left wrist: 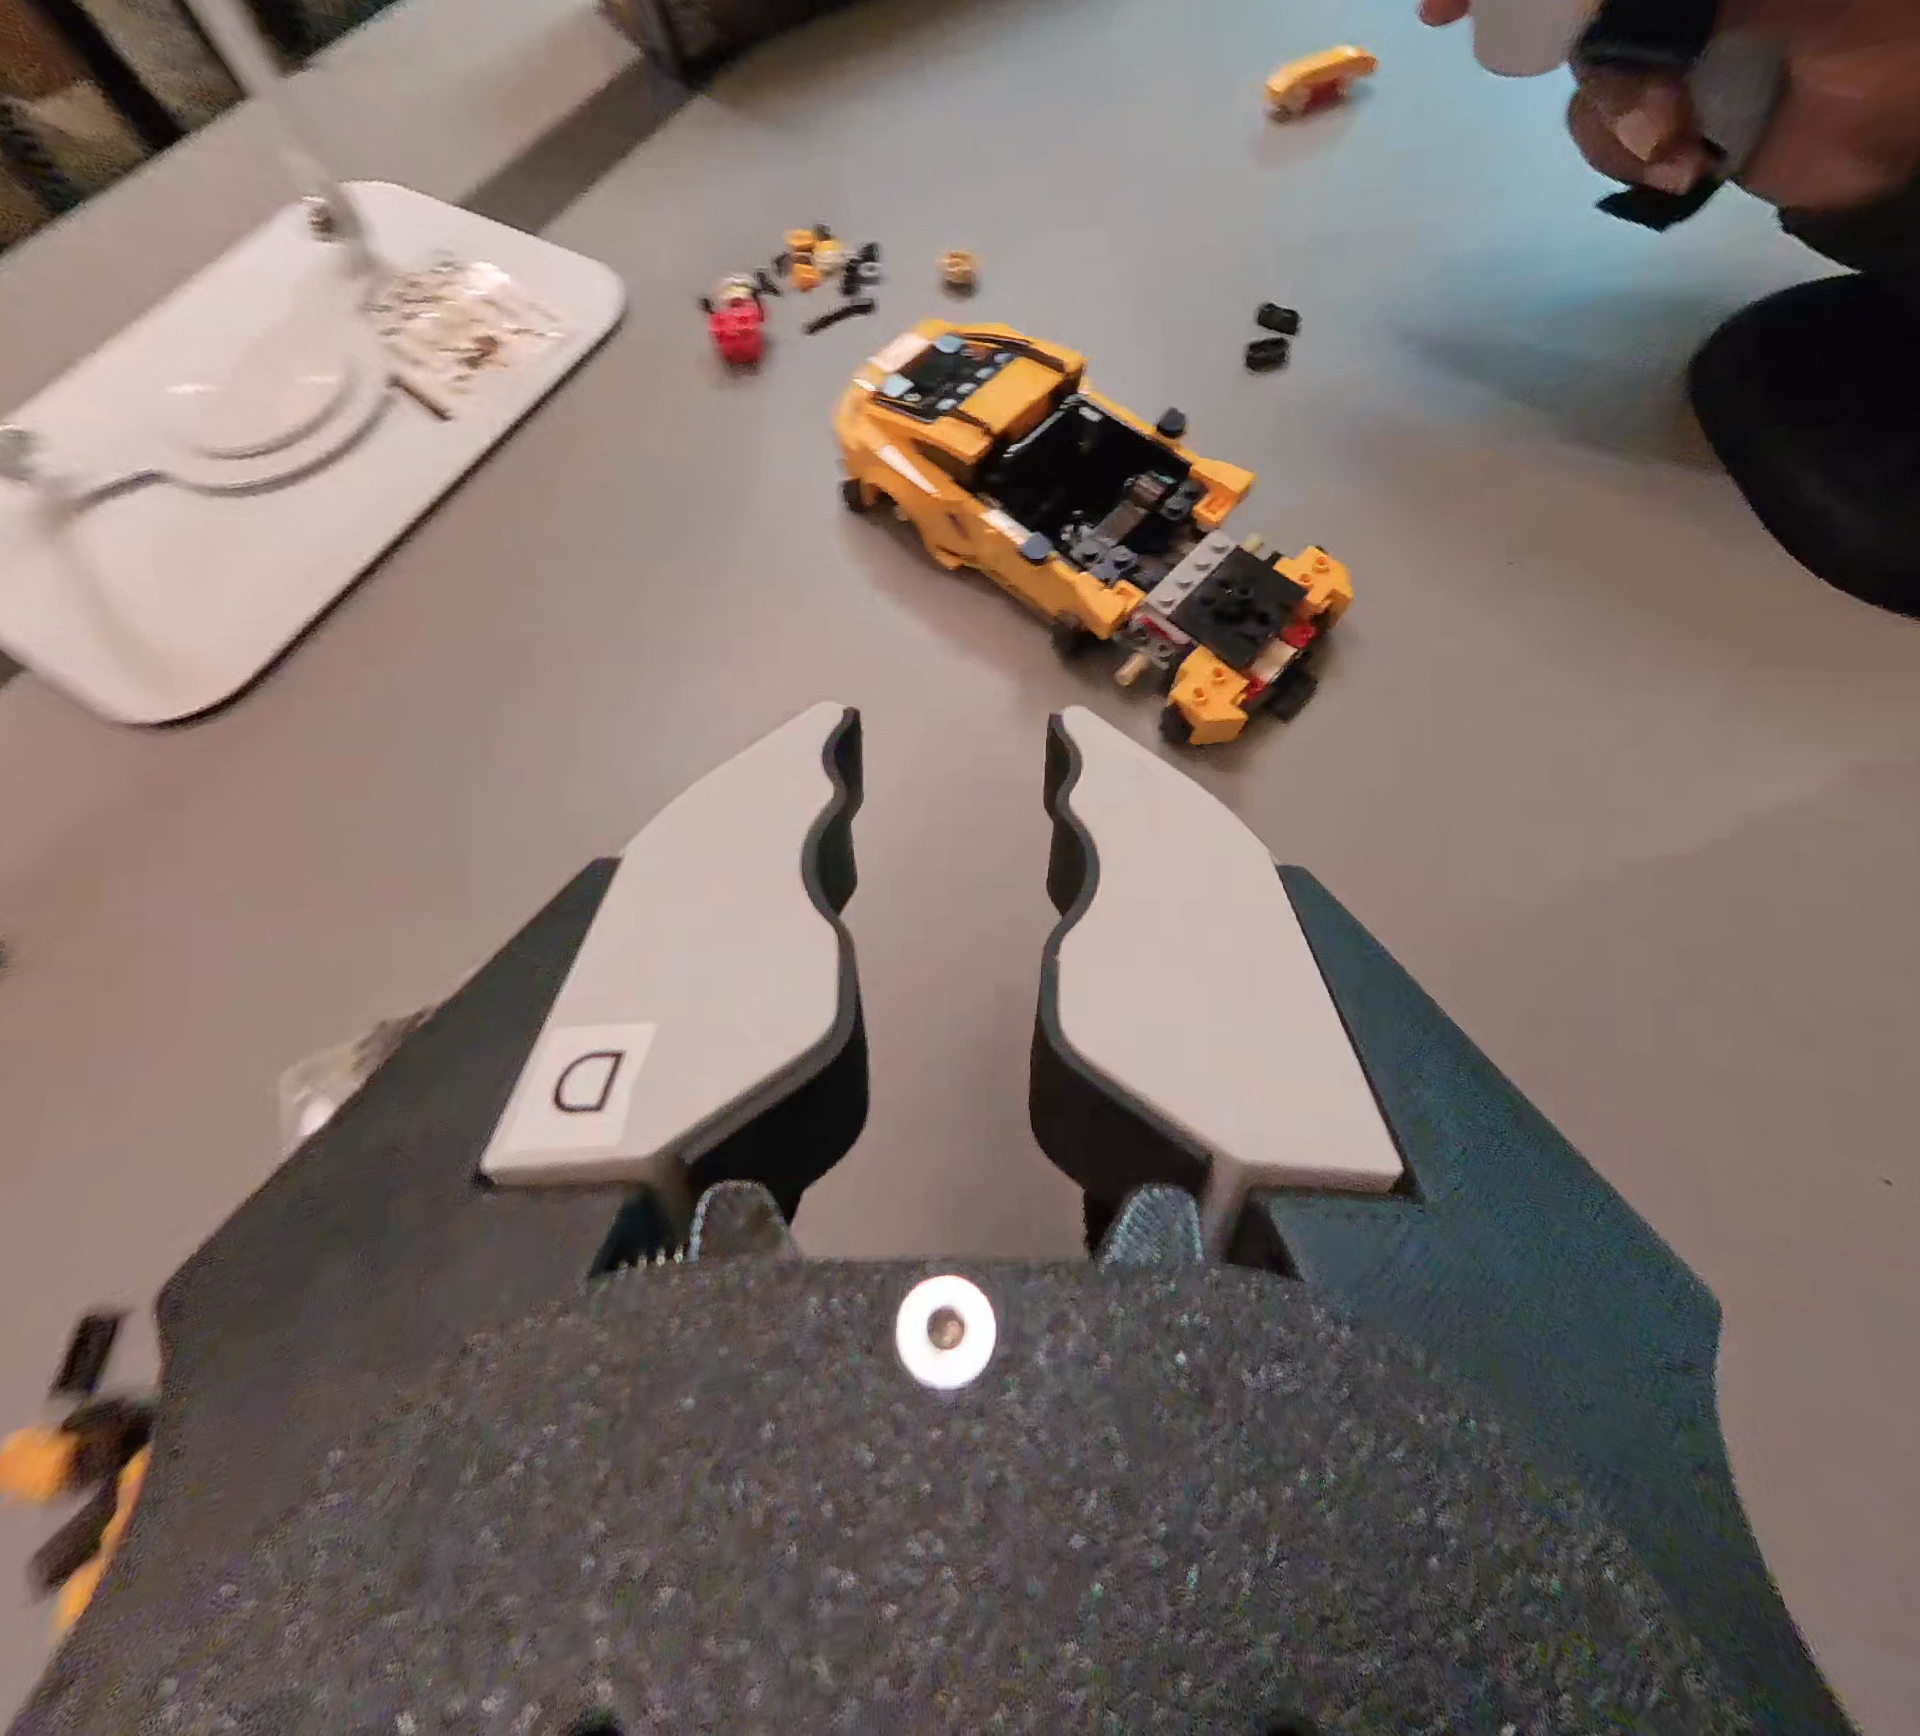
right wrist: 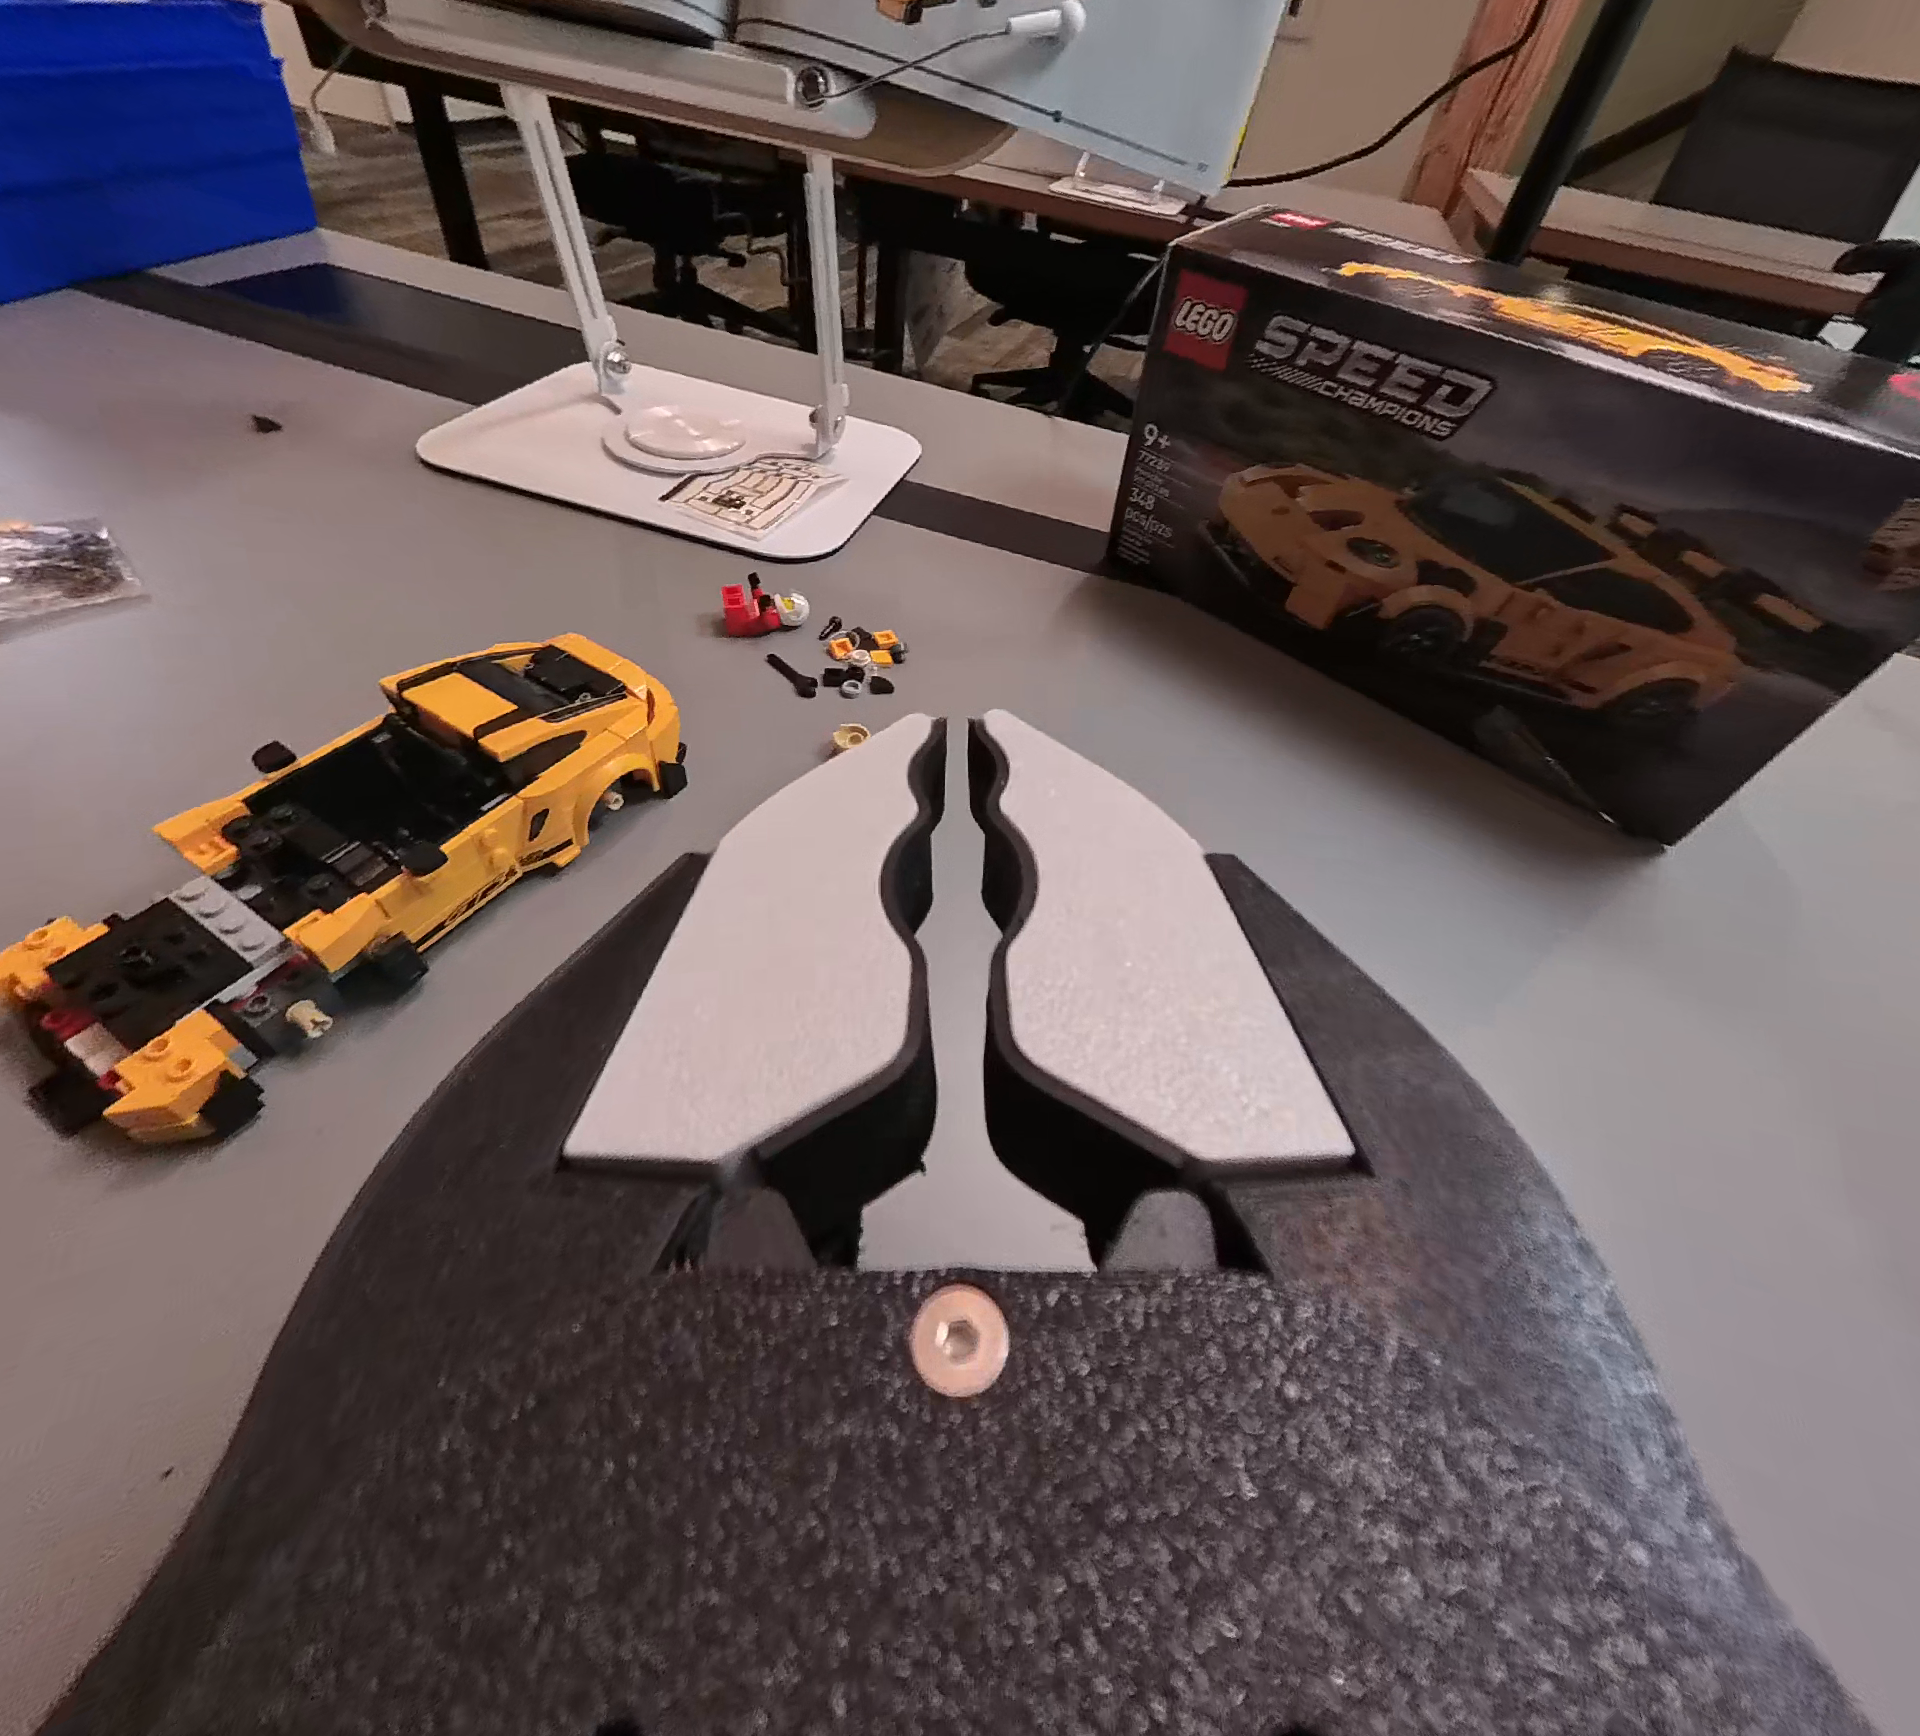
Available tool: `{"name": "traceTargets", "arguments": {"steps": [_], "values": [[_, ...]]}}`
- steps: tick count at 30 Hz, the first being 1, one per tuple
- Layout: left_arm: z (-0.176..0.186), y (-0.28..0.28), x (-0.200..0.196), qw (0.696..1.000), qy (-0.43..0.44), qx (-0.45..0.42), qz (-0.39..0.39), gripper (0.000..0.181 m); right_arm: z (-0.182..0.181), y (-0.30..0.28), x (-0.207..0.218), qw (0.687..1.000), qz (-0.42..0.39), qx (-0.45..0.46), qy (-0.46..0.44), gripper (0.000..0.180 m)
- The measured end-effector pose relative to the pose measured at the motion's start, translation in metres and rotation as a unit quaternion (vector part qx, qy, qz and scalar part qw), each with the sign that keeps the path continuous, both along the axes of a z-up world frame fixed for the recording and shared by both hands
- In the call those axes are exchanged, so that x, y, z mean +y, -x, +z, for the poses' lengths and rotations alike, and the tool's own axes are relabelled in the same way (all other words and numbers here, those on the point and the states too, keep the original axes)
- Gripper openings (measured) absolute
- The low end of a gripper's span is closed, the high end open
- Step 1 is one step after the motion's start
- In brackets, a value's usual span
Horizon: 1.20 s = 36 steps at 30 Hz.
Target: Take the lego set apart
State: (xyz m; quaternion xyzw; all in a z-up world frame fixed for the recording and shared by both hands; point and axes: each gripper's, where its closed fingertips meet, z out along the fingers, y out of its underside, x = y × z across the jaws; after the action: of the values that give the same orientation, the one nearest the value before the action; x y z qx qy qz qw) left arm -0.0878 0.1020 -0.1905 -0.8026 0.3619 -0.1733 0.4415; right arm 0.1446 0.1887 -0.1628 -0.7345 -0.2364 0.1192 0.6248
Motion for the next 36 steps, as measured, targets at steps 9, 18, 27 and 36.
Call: {"name": "traceTargets", "arguments": {"steps": [9,18,27,36], "values": [[0.005,-0.010,0.058,0.991,-0.090,-0.091,0.048,0.021,0.003,0.002,0.001,1.000,0.007,0.019,-0.005,0.010],[0.094,0.072,0.151,0.946,-0.236,-0.106,0.196,0.030,0.010,0.011,0.006,0.999,0.002,0.009,-0.032,0.024],[0.106,0.116,0.162,0.919,-0.255,-0.150,0.262,0.028,0.120,0.162,0.098,0.988,0.033,-0.034,-0.146,0.079],[0.113,0.143,0.159,0.907,-0.285,-0.136,0.280,0.026,0.137,0.295,0.202,0.984,-0.033,-0.110,-0.134,0.118]]}}
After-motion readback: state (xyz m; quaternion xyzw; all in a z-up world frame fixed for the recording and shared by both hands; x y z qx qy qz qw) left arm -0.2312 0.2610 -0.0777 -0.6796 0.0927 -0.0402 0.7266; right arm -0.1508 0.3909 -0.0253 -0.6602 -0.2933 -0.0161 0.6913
